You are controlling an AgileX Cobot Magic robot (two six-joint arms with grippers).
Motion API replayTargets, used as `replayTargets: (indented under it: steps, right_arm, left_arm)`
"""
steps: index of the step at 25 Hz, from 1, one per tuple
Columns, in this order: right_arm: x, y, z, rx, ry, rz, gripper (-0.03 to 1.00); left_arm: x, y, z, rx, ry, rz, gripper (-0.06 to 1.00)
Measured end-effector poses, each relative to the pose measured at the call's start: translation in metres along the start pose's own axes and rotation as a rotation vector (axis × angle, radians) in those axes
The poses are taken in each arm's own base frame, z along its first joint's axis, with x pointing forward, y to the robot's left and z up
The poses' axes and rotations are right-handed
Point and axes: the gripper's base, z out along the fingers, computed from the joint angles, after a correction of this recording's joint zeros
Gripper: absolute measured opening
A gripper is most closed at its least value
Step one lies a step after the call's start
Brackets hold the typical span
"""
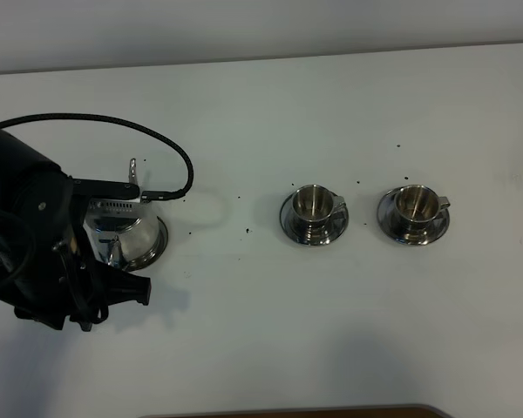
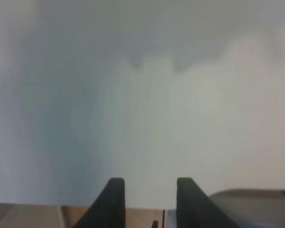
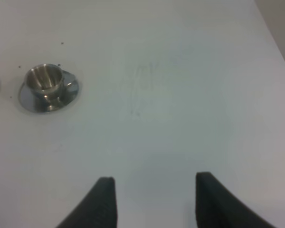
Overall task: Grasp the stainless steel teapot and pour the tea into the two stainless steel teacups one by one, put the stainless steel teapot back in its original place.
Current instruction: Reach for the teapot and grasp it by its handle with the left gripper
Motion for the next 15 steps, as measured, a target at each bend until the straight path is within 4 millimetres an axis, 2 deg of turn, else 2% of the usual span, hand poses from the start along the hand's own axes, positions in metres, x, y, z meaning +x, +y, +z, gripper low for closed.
replayTargets:
  steps: [6,15]
  right_arm:
    - [0.0,0.0,0.0,0.0,0.0,0.001,0.38]
    - [0.0,0.0,0.0,0.0,0.0,0.001,0.38]
  left_arm:
    - [-0.002,0.0,0.013,0.018,-0.086,-0.066,0.32]
    - [-0.013,0.006,0.017,0.055,-0.191,-0.111,0.32]
